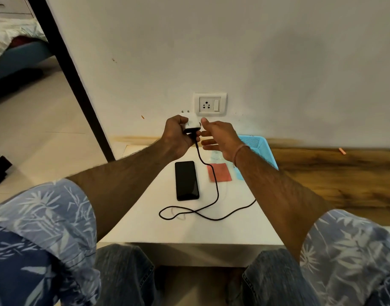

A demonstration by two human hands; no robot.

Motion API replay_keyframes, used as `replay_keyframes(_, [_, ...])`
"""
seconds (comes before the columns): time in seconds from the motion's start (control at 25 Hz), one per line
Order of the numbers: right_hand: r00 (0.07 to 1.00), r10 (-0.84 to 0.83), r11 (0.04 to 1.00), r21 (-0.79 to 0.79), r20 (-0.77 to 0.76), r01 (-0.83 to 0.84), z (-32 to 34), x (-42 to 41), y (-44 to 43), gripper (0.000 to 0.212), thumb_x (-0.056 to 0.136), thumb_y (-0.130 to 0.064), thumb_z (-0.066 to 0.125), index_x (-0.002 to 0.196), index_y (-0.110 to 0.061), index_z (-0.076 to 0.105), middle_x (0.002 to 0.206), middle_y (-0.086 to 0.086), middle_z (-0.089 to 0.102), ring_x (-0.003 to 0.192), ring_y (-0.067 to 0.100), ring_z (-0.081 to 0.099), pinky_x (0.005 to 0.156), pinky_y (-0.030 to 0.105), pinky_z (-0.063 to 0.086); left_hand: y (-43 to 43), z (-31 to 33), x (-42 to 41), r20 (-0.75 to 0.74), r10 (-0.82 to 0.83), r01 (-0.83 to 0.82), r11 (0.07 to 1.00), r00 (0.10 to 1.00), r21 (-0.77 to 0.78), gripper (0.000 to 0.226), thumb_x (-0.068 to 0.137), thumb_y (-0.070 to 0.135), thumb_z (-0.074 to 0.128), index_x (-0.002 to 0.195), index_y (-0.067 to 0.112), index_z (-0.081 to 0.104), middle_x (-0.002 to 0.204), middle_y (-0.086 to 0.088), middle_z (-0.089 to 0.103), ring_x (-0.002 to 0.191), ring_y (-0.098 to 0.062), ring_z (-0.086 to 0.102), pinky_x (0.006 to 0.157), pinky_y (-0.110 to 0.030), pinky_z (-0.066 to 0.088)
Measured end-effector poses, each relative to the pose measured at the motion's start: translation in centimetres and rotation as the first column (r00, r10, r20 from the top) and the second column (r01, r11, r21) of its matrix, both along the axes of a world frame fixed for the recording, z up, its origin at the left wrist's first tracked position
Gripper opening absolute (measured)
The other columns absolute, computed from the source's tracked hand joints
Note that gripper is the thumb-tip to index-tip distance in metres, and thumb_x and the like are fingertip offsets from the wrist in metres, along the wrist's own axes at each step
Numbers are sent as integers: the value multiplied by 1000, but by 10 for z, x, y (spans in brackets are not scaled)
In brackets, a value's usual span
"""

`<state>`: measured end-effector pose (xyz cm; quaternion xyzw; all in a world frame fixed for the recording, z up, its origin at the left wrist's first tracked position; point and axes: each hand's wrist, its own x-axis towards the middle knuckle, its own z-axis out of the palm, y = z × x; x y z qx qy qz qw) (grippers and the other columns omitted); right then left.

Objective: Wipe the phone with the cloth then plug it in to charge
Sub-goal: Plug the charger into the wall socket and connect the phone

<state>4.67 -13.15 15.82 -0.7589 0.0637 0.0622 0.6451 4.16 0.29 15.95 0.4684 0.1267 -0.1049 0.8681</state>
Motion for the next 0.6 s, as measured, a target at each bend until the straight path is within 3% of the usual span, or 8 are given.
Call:
replay_keyframes(0.16, [998,-50,998,38,-25,51,5,21,13,20,89,-36,64,92,-16,63,90,6,70,78,20,66,58,24,54,-9,1,13,-32,21,-21,1000,999,19,24,95,15,40,109,1,53,94,-18,56,70,-26,55,58,-34,56])
replay_keyframes(0.28, [990,-143,989,37,-12,144,-2,39,12,31,88,-32,66,111,-11,62,101,8,69,86,22,67,63,24,56,-13,-4,28,-8,-4,5,998,1000,67,18,101,12,43,112,2,53,102,-20,60,84,-33,65,72,-44,61])
replay_keyframes(0.36, [983,-186,981,49,-11,186,-7,50,8,39,88,-30,67,119,-9,60,108,9,69,91,24,68,76,30,59,-14,-9,40,17,-28,26,992,999,126,16,103,9,46,115,1,54,107,-19,63,92,-35,70,81,-46,61])
replay_keyframes(0.52, [970,-242,968,69,1,241,-20,76,3,35,87,-23,68,117,-5,62,109,12,69,90,27,69,82,38,59,-20,-24,69,41,-32,21,967,999,252,34,101,-1,49,134,-9,51,123,-26,65,106,-40,68,95,-50,56])
replay_keyframes(0.6, [965,-263,962,74,-5,263,-26,88,1,32,87,-21,69,113,-3,63,109,13,69,89,28,70,81,39,59,-24,-32,81,63,-6,-14,951,998,310,37,100,-3,53,136,-10,51,127,-27,64,106,-40,69,88,-44,60])
